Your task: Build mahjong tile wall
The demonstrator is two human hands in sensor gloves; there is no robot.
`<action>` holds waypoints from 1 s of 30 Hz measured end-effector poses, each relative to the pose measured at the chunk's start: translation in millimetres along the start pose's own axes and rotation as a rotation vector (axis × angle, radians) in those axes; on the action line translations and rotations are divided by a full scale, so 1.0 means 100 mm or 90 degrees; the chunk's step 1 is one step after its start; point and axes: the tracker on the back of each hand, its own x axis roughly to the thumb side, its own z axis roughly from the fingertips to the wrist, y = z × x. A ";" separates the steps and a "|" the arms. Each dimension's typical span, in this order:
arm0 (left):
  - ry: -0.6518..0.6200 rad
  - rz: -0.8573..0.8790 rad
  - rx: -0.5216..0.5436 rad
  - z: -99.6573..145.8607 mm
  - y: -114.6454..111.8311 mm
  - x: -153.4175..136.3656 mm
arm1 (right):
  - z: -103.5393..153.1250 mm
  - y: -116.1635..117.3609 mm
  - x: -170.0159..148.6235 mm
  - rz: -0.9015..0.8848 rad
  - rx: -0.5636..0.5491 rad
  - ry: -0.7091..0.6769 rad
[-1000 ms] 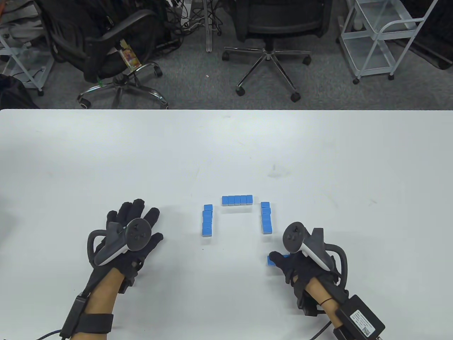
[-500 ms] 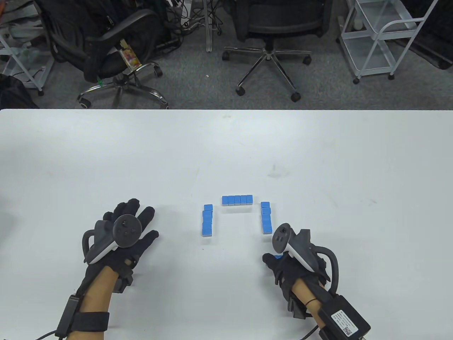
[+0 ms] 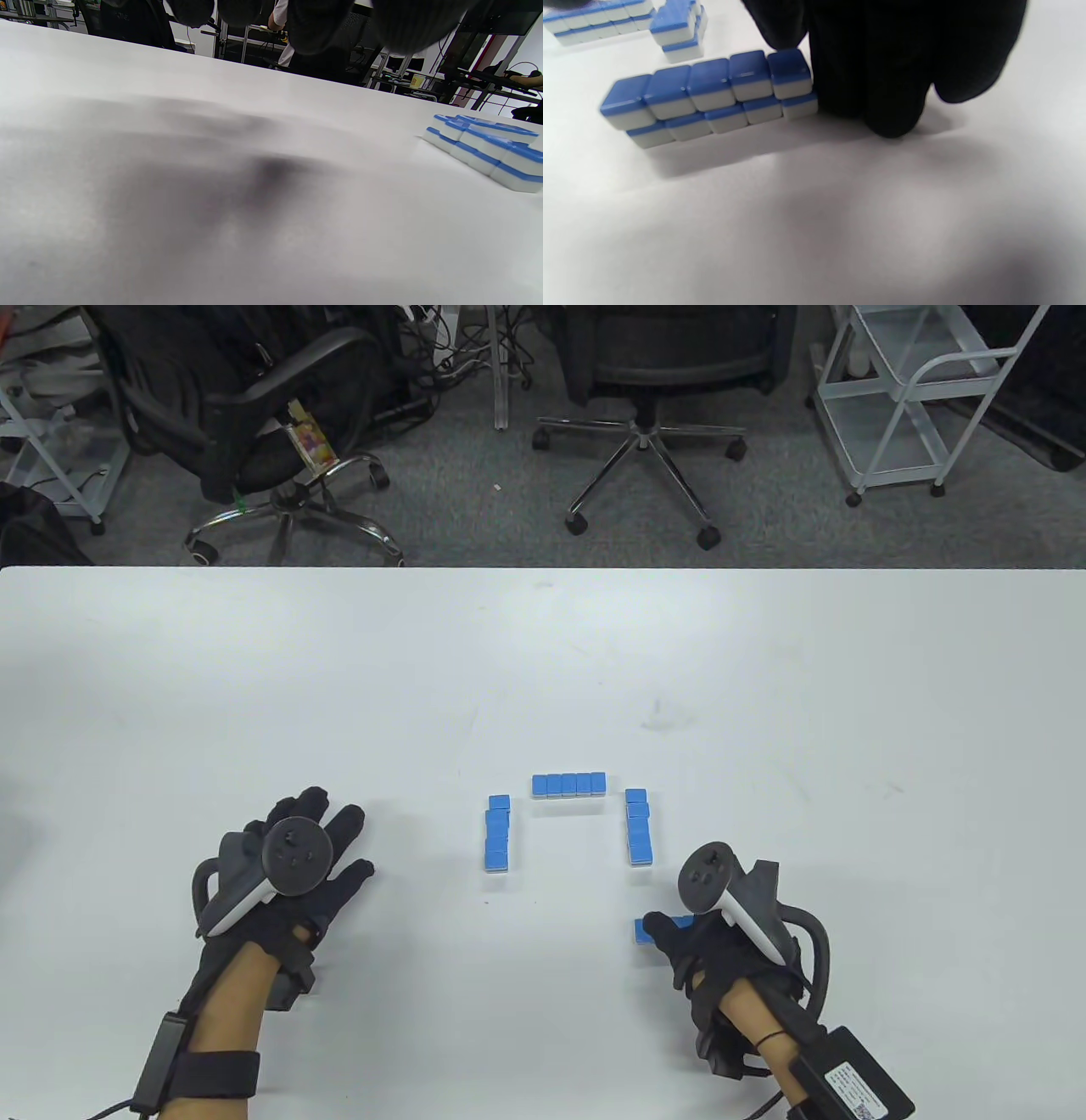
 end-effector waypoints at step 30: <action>-0.007 0.007 -0.014 -0.02 -0.02 0.00 | -0.16 0.11 0.38 0.167 0.009 0.086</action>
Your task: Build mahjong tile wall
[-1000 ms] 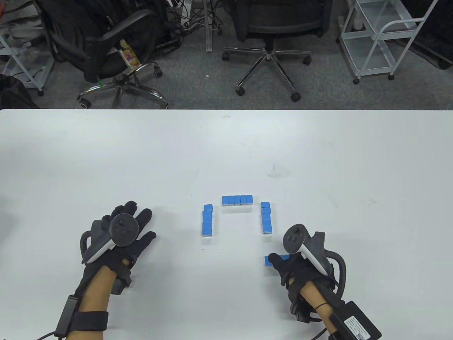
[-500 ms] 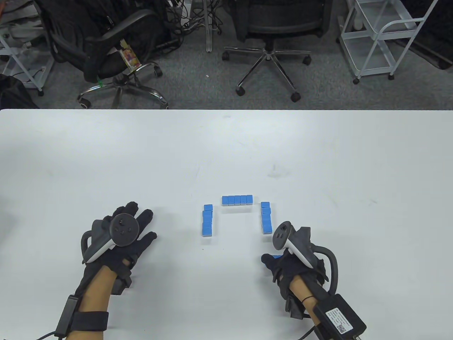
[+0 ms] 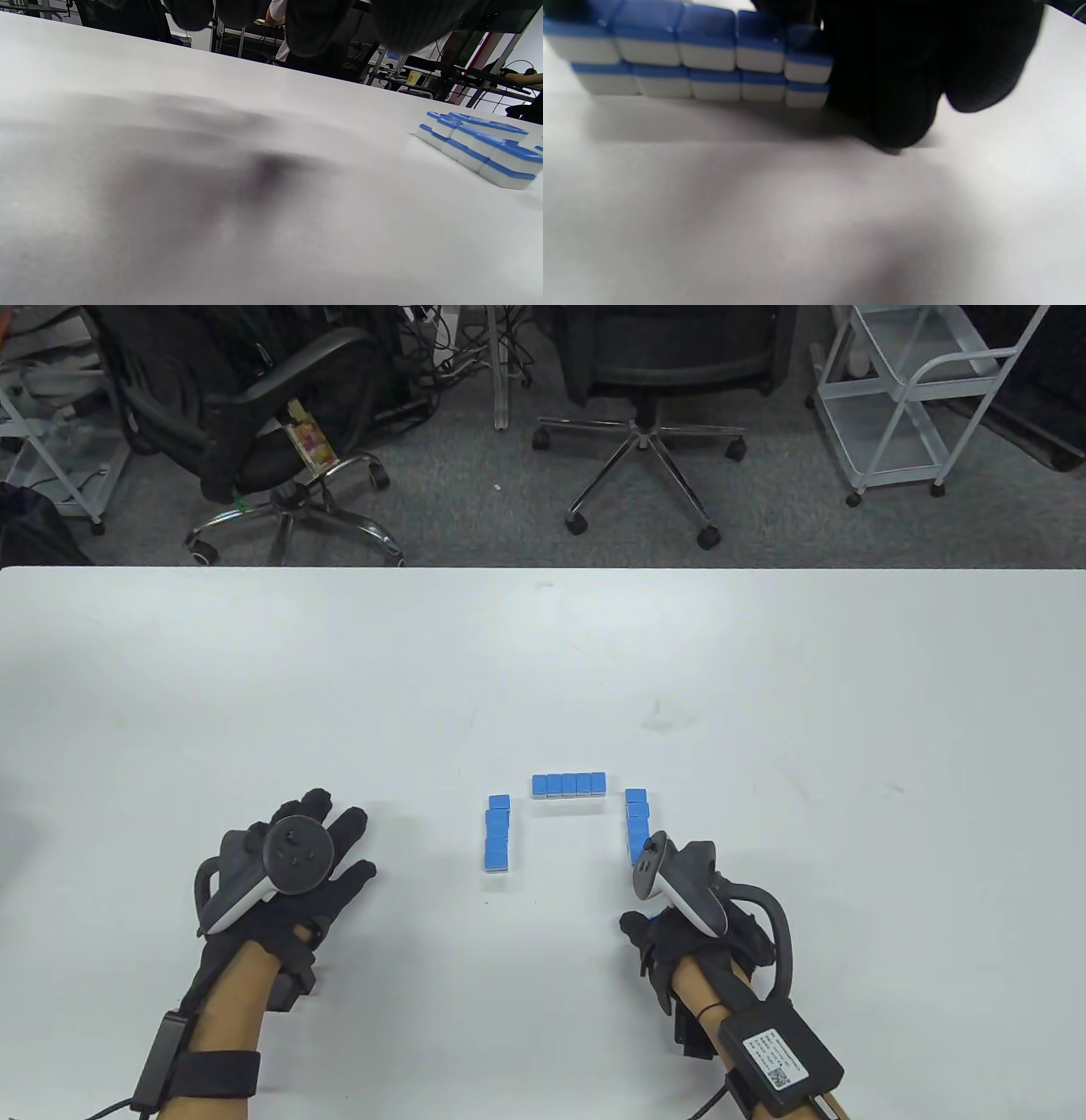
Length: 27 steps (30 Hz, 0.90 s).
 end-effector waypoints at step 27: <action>0.002 0.007 -0.012 0.00 0.00 -0.01 | 0.50 0.22 1.28 0.182 -0.157 -0.080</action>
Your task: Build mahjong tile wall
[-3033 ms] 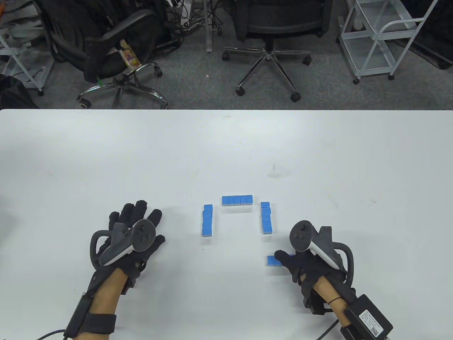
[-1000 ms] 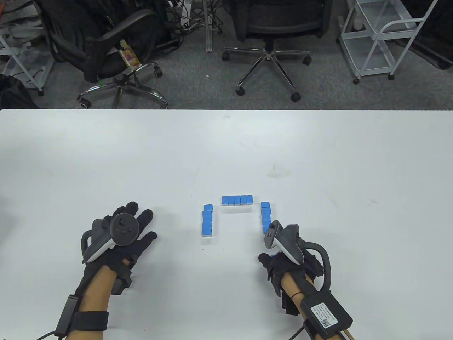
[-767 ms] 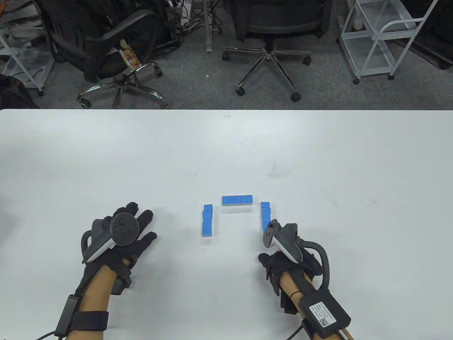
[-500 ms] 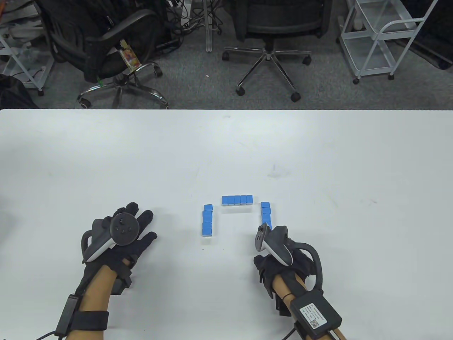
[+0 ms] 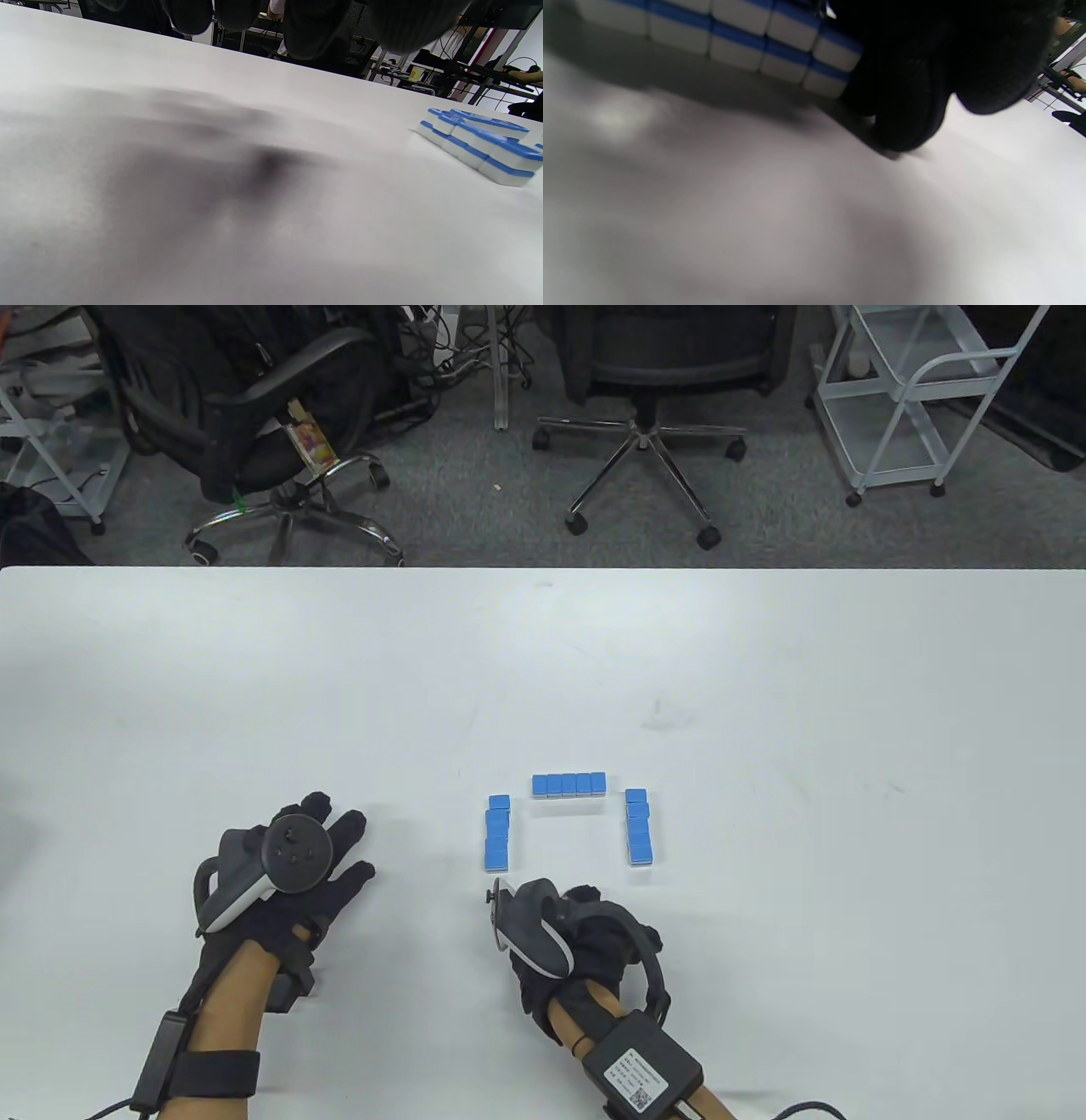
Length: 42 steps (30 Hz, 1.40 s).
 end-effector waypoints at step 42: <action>0.000 0.012 -0.007 -0.01 -0.01 -0.02 | -0.17 -0.36 -0.22 -0.112 0.080 0.088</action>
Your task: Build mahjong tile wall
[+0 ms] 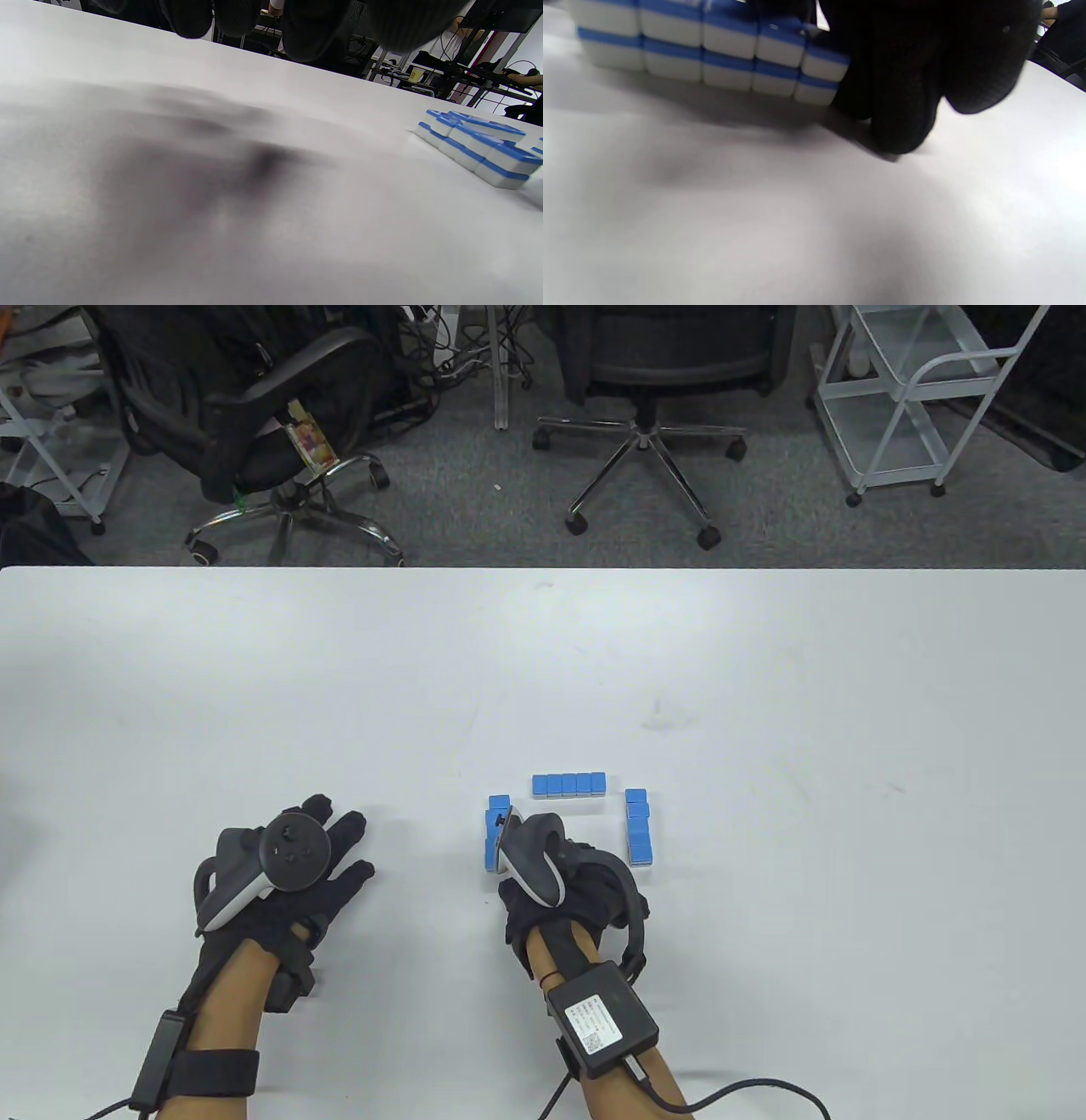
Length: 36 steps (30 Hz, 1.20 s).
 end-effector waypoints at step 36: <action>0.000 0.005 -0.009 0.00 -0.01 0.00 | 0.17 -0.61 -0.23 -0.060 -0.036 -0.005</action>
